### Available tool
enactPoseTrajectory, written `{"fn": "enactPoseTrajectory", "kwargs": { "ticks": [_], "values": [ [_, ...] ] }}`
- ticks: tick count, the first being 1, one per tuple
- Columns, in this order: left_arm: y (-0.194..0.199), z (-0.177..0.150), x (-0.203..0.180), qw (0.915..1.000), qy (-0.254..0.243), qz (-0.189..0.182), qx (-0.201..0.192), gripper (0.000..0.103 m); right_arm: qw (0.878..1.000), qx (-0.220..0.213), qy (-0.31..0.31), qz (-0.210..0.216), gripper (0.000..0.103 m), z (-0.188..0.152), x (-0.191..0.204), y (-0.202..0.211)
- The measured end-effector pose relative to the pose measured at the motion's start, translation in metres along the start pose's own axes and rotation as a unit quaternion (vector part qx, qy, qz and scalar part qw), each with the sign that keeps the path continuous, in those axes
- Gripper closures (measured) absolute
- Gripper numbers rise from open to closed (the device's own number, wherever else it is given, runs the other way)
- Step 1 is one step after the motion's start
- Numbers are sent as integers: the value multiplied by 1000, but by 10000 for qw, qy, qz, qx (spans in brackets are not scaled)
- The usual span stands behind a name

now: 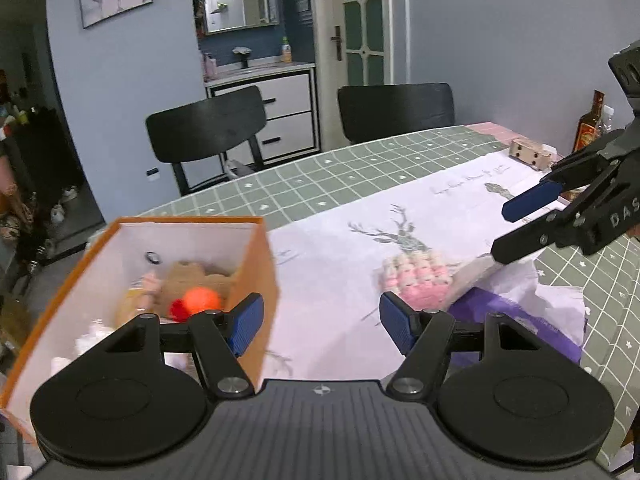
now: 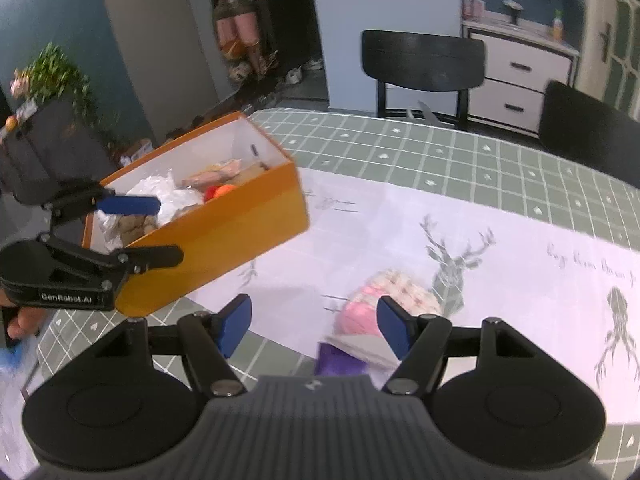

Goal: Organize soft objects
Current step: 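Withdraw both open tools from the box toward the cream cloth bag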

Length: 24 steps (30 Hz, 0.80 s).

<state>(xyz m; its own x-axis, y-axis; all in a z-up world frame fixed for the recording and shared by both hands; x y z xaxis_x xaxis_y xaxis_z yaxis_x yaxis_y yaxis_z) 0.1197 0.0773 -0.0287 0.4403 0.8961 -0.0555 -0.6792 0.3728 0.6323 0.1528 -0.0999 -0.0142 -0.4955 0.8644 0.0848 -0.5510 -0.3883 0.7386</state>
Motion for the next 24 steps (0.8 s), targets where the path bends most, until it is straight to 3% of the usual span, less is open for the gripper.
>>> {"fn": "enactPoseTrajectory", "kwargs": {
  "ticks": [5, 12, 16, 24],
  "values": [
    [-17, -5, -27, 9994, -120, -324, 58, 25, 9992, -175, 17, -364, 32, -20, -31, 9],
    [-41, -9, -76, 9935, -662, -918, 116, 25, 9961, -368, -686, -403, 32, -48, -82, 8],
    [-55, -13, -95, 9888, -1032, -1042, 284, 27, 9935, -514, -959, -326, 32, -59, -99, 13],
    [-74, -18, -113, 9831, -1245, -1239, 523, 33, 9917, -524, -1135, -300, 31, -72, -111, 12]
  ]
}}
Point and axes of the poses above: each gripper's, at about its wrist camera, not at the fingertips, and y roughly against the way its jaws point, x to its left, z to its top, the point moved 9 cm from there along -y, roughly the way its jaws point, and after that the axes turned 9 degrees about y, right-handed, at the moved point
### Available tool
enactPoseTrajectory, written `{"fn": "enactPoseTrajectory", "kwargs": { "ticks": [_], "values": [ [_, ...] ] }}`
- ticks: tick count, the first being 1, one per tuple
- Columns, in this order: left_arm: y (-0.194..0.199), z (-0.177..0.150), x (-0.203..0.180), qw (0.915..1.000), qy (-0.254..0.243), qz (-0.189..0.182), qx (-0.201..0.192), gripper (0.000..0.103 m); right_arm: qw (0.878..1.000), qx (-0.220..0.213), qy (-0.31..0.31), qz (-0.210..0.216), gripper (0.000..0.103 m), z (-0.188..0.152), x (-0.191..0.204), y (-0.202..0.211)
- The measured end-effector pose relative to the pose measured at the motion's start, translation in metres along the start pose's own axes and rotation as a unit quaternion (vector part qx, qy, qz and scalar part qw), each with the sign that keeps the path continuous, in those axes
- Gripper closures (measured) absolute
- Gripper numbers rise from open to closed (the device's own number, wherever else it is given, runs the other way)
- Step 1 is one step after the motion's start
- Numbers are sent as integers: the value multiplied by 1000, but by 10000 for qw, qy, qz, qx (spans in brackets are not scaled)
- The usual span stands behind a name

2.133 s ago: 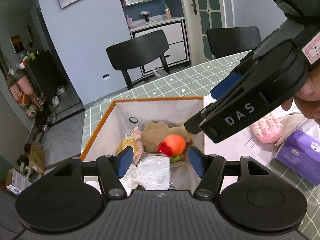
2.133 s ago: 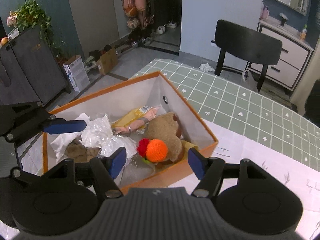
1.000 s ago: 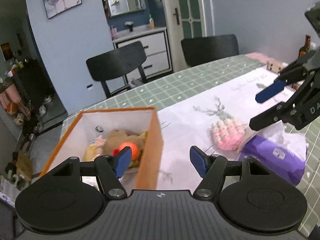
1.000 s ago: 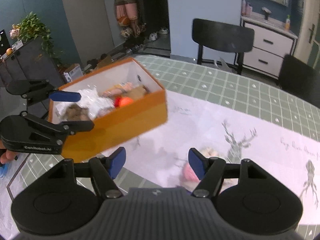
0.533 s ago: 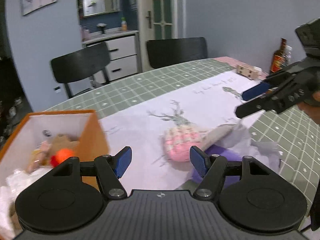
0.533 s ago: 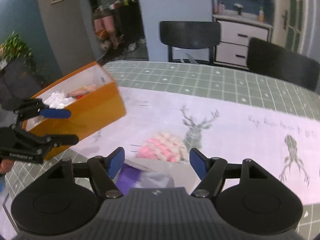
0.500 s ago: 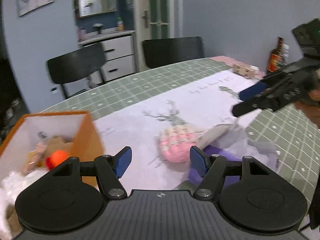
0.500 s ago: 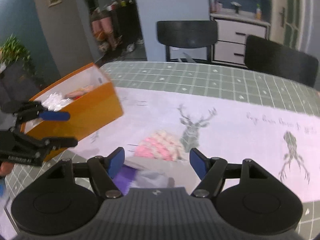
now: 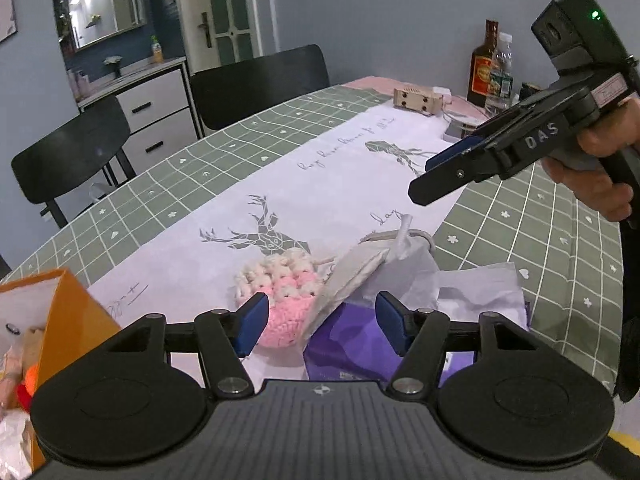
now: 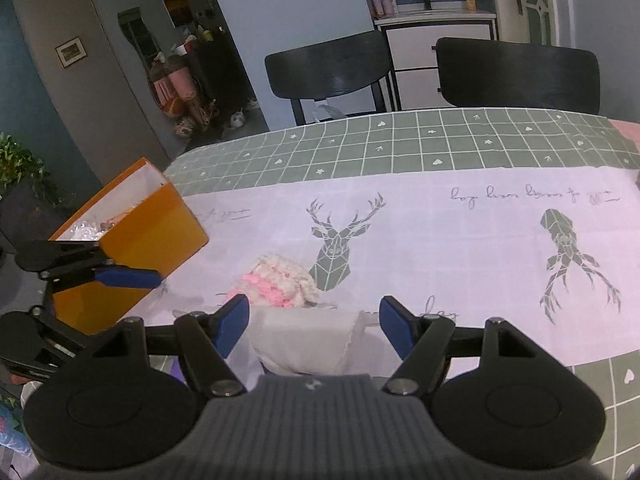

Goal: Organize soft objects
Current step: 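Withdraw both open tools from the box toward the cream cloth bag, then grasp the cream cloth bag's drawstring with the left tool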

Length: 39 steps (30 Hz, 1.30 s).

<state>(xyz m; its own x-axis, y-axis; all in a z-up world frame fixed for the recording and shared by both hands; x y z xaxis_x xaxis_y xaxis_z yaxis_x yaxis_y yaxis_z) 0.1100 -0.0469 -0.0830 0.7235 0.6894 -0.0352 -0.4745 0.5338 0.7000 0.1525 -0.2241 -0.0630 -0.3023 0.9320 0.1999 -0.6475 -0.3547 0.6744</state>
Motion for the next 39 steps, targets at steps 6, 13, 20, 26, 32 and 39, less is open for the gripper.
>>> {"fn": "enactPoseTrajectory", "kwargs": {
  "ticks": [6, 13, 20, 26, 32, 39],
  "values": [
    [-16, 3, 1, 9995, 73, -220, 196, 43, 9998, 94, 127, 110, 31, -9, 9, -2],
    [-33, 8, 1, 9978, 290, -470, 376, 67, 9995, 157, 232, 173, 30, -13, 17, -7],
    [-35, 12, 8, 9970, 543, -478, 289, 93, 9994, 74, 279, 203, 30, -10, 19, 0],
    [-30, 9, 27, 9955, 873, -317, 166, 97, 9996, 42, 227, 157, 30, -10, 15, 3],
    [-13, 1, 41, 9938, 1090, -197, -8, 97, 9996, 127, 227, 145, 30, -13, 13, -3],
    [16, -22, 62, 9863, 1625, -96, -281, 97, 9995, 228, 72, 182, 30, -17, 9, -14]
  ]
}}
Point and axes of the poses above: each gripper's, at about its wrist camera, not at the fingertips, and y roughly against the way its jaws point, x to its left, z to its top, the point moved 9 cm from there along -y, roughly the way its jaws point, and after that the axes turned 9 degrees about y, right-handed, at the moved point
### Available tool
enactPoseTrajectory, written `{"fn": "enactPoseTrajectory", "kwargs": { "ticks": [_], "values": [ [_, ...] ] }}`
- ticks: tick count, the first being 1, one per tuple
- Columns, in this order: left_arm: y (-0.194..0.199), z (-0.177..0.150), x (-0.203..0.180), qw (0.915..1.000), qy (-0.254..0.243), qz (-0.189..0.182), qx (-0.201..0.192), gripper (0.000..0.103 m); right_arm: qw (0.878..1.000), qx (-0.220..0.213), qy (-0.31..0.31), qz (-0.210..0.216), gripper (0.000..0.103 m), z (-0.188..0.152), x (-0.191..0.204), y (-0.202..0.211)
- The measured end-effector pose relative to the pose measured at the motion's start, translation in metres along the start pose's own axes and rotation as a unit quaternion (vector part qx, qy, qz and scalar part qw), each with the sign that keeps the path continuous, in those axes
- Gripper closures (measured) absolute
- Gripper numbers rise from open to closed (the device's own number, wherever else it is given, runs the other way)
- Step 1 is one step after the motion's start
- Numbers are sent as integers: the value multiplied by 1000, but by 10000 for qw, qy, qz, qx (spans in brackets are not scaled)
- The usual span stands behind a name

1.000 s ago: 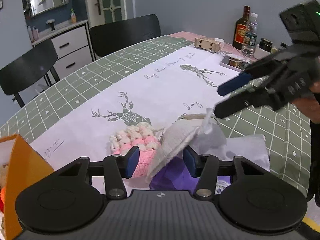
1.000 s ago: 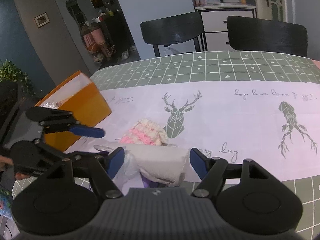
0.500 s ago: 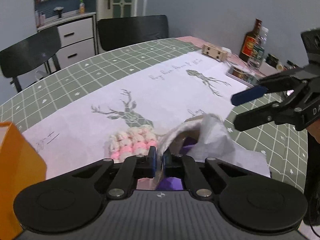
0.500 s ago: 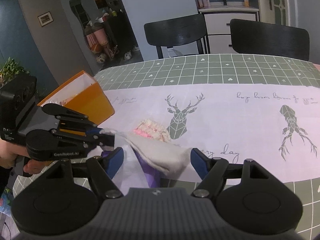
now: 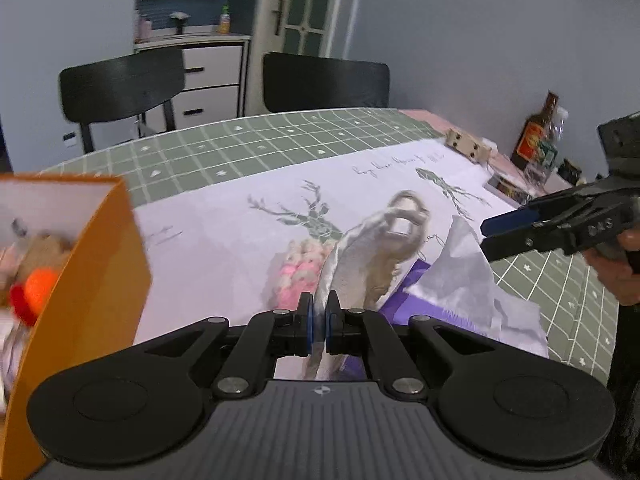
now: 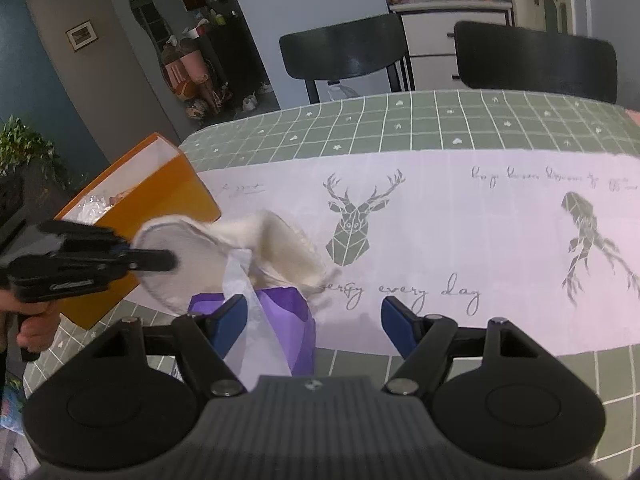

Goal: Organize soft objects
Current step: 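Grasp the cream cloth bag's drawstring with the left tool, then lift the cloth bag with the left tool while the right tool grasps the pink-and-white knitted item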

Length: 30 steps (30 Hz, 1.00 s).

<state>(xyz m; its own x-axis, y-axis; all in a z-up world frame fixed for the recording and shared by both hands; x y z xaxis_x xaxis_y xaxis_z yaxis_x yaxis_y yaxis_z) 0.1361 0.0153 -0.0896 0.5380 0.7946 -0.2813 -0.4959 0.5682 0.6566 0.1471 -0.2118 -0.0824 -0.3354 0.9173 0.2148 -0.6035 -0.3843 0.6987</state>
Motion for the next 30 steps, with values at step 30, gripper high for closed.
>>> {"fn": "enactPoseTrajectory", "kwargs": {
  "ticks": [30],
  "values": [
    [41, -56, 45, 9972, 471, 576, -44, 97, 9632, 2447, 135, 1105, 22, 41, 24, -155]
  ]
}}
Point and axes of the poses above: each gripper's, at about its wrist camera, not at the fingertips, and y roughly against the way its jaws point, x to its left, z to its top, the point moved 9 cm from there along -y, roughly the way its jaws point, and after that the axes turned 9 degrees about y, right-handed, at the moved point
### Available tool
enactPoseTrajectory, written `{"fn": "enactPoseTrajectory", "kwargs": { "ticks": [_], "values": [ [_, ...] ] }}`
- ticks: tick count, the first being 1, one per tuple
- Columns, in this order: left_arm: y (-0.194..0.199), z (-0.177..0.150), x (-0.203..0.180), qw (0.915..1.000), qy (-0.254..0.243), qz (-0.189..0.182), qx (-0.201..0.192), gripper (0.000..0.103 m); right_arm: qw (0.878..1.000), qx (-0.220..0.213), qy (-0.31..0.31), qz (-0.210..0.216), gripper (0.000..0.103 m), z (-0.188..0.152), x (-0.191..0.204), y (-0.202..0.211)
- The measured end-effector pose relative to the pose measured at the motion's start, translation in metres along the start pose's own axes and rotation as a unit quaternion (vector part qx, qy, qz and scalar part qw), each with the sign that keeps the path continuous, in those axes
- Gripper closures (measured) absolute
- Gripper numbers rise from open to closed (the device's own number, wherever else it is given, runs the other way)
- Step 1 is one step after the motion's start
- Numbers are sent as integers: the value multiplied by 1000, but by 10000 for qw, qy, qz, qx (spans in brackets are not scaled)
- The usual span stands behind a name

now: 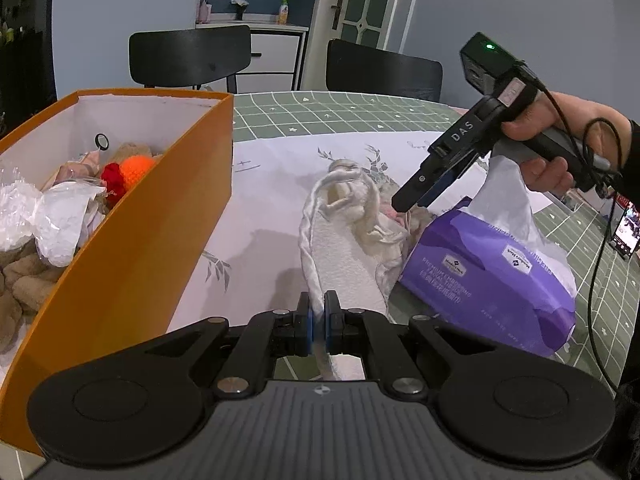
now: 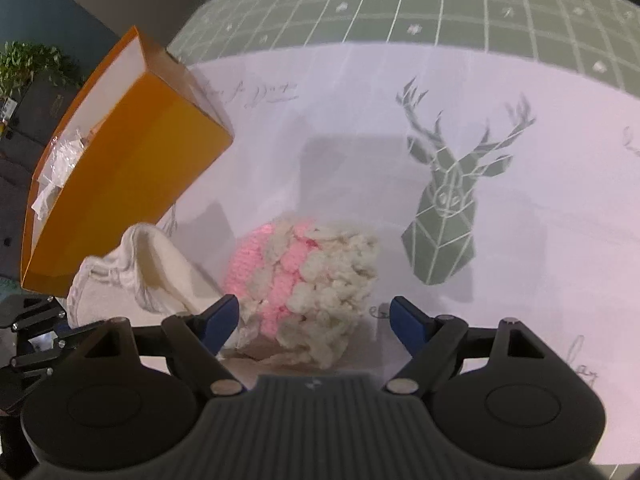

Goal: Organize soft objects
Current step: 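Lift the cloth bag with the left tool while the right tool grasps the pink-and-white knitted item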

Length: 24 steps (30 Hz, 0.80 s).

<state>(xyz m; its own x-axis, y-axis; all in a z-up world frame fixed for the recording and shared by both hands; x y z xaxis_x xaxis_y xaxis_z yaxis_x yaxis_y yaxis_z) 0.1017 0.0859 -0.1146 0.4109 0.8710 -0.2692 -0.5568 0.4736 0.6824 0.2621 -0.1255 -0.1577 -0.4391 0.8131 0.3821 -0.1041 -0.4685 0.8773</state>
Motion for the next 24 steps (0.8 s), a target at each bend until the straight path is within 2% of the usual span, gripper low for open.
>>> {"fn": "enactPoseTrajectory", "kwargs": {
  "ticks": [4, 10, 13, 15, 17, 18, 22, 24],
  "values": [
    [-4, -1, 3, 10000, 58, 7, 24, 97, 9992, 357, 150, 58, 23, 3, 2, -12],
    [-7, -2, 3, 9999, 74, 37, 67, 97, 9979, 476, 442, -75, 28, 9, 10, -25],
    [-9, -1, 2, 9999, 63, 63, 72, 97, 9971, 430, 608, -178, 43, 13, 12, -26],
    [-9, -1, 1, 9999, 93, 47, 59, 97, 9970, 344, 662, -208, 58, 14, 11, -25],
    [-12, 0, 0, 9999, 110, 6, 90, 97, 9969, 233, 705, -262, 66, 16, 8, -19],
    [-14, 0, -1, 9999, 66, 13, 112, 97, 9973, 138, 667, -286, 79, 17, 5, -14],
    [-20, 1, -6, 9999, -58, 7, 153, 97, 9979, -197, 323, -532, 87, 15, -27, 15],
    [-22, 2, -9, 9999, -63, -28, 148, 97, 9978, -282, 133, -585, 88, 7, -47, 30]
  ]
}}
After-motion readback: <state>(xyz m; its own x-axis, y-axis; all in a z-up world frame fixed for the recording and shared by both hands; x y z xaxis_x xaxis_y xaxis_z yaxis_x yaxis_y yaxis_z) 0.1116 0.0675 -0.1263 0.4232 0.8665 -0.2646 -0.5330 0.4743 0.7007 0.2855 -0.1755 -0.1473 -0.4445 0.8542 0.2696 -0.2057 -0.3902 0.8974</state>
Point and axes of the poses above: each gripper's, at about its wrist camera, not at the fingertips, and y roughly against the way its jaws point, x to its left, z to its top, the point moved 9 cm from there along -y, roughly the way its jaws point, and after that the axes turned 9 degrees about y, right-handed, at the moved point
